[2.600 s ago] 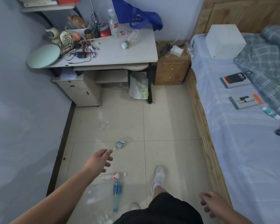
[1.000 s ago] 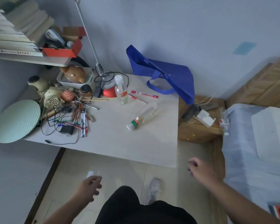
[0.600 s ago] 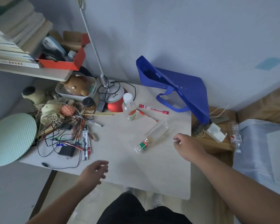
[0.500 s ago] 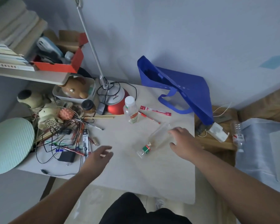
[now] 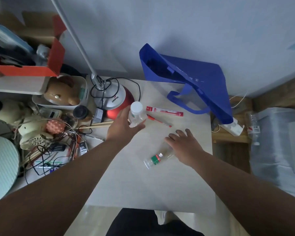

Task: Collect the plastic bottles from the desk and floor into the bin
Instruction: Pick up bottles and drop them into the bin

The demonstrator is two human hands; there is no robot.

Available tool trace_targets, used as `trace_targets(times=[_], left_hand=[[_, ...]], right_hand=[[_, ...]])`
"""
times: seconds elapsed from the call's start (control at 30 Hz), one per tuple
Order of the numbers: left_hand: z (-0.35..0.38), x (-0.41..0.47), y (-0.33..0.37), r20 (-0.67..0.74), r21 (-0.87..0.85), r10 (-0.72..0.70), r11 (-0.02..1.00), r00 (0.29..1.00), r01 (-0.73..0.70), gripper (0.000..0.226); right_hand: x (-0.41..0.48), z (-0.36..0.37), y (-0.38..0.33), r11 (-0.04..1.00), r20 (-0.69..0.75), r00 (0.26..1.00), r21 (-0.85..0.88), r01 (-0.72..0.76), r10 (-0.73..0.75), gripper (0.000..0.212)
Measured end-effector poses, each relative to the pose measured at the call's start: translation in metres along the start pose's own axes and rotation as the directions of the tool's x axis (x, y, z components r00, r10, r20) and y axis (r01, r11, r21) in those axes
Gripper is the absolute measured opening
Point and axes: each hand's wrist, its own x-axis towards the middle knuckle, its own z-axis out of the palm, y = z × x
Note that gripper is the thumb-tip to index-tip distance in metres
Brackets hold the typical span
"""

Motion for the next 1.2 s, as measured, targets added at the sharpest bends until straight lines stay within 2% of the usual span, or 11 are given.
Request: trace_targets(times=[0.17, 0.33, 0.47, 0.6, 0.7, 0.83, 0.97, 1.1, 1.2], left_hand=[[0.000, -0.004, 0.006, -0.067, -0.003, -0.020, 1.000, 0.998, 0.019, 0.071], [-0.010, -0.035, 0.005, -0.120, -0.004, -0.091, 0.996, 0.989, 0.091, 0.057], [-0.015, -0.080, 0.003, -0.198, -0.056, -0.243, 0.970, 0.950, 0.236, 0.063], [-0.008, -0.146, 0.003, -0.295, -0.114, -0.374, 0.927, 0.879, 0.356, 0.066], [0.009, -0.207, 0.007, -0.370, -0.230, -0.465, 0.885, 0.804, 0.406, 0.065], [0.041, -0.294, 0.006, -0.410, -0.395, -0.586, 0.805, 0.699, 0.443, 0.058], [0.073, -0.380, 0.001, -0.468, -0.564, -0.707, 0.701, 0.531, 0.436, 0.053], [0.109, -0.463, -0.003, -0.396, -0.787, -0.846, 0.514, 0.357, 0.342, 0.050], [0.144, -0.524, -0.003, -0.339, -0.880, -0.919, 0.386, 0.203, 0.277, 0.050]], right_hand=[[-0.013, 0.008, 0.004, 0.994, -0.037, 0.999, 0.109, -0.032, 0.036, 0.065], [-0.027, 0.012, 0.018, 0.936, -0.075, 0.993, 0.348, -0.060, 0.092, 0.072], [-0.041, 0.019, 0.027, 0.772, -0.051, 0.985, 0.629, -0.095, 0.163, 0.080], [-0.048, 0.021, 0.031, 0.612, -0.069, 0.987, 0.790, -0.037, 0.148, 0.066], [-0.054, 0.023, 0.029, 0.578, -0.075, 0.994, 0.816, 0.019, 0.074, 0.057], [-0.064, 0.024, 0.020, 0.617, -0.049, 0.997, 0.783, 0.073, -0.057, 0.058], [-0.070, 0.023, -0.008, 0.655, -0.017, 0.982, 0.743, 0.140, -0.190, 0.065], [-0.079, 0.024, -0.053, 0.688, 0.030, 0.932, 0.683, 0.245, -0.362, 0.066], [-0.092, 0.029, -0.095, 0.704, 0.074, 0.872, 0.624, 0.337, -0.483, 0.068]])
